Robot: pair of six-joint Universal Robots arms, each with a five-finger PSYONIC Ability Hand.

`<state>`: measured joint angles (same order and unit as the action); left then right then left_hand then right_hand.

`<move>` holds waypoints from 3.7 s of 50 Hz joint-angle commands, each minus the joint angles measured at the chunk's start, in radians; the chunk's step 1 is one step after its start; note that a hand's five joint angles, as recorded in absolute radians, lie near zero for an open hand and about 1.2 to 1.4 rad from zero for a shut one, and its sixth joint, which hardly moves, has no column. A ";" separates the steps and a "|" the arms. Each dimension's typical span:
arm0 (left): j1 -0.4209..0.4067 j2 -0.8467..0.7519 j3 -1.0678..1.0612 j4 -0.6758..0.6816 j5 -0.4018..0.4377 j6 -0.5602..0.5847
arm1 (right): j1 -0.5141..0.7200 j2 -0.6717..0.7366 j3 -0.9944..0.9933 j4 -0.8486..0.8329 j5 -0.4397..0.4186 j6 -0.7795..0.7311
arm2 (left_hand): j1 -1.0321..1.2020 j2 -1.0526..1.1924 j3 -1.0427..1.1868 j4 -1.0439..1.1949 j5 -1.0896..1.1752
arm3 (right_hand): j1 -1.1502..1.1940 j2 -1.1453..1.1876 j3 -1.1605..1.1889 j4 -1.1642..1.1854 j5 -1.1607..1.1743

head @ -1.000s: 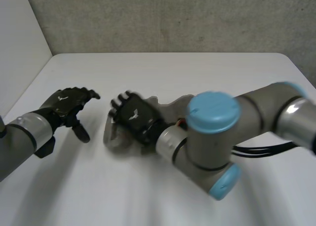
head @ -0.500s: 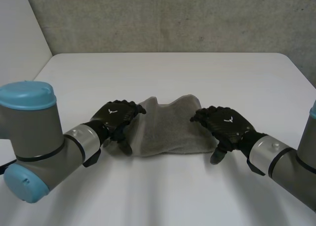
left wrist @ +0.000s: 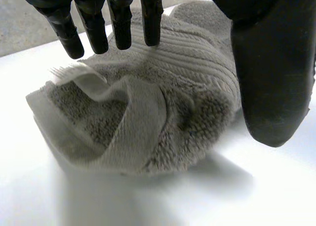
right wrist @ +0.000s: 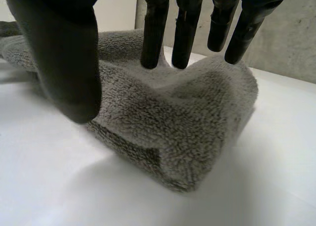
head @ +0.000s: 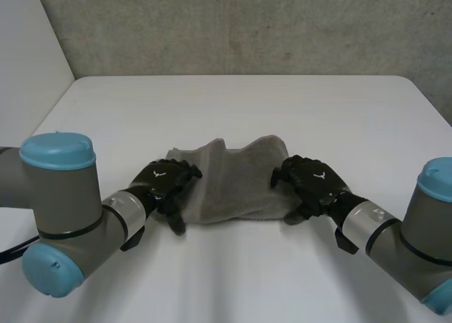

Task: Fold the towel.

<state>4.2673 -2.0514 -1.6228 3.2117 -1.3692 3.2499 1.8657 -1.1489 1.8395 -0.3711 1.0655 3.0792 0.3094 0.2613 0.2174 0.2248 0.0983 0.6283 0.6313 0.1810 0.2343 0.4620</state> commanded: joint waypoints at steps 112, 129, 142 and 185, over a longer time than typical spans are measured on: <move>-0.072 0.077 0.066 0.286 -0.215 0.036 | -0.077 -0.138 0.110 -0.074 0.002 -0.031 | 1.087 1.135 -0.043 -0.050 1.123 | 0.768 0.765 -0.007 -0.060 0.760; -0.060 0.142 -0.243 0.295 -0.094 0.168 | -0.088 -0.127 0.113 -0.068 -0.001 -0.036 | 1.087 1.135 -0.043 -0.050 1.123 | 0.768 0.765 -0.007 -0.060 0.760; -0.053 0.102 -0.276 0.332 -0.094 0.177 | -0.095 -0.129 0.136 -0.055 -0.004 -0.086 | 1.087 1.135 -0.043 -0.050 1.123 | 0.768 0.765 -0.007 -0.060 0.760; 0.014 0.099 -0.285 0.407 -0.096 0.203 | -0.148 -0.210 0.271 -0.080 -0.012 -0.162 | 1.087 1.135 -0.043 -0.050 1.123 | 0.100 0.097 -0.007 -0.060 0.091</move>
<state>4.2834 -1.9581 -1.8999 3.6069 -1.4663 3.4530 1.7184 -1.3839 2.1168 -0.4250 1.0533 2.9164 1.3002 1.3032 0.2174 0.2248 1.1484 0.6925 0.6969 0.1811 0.2343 0.5336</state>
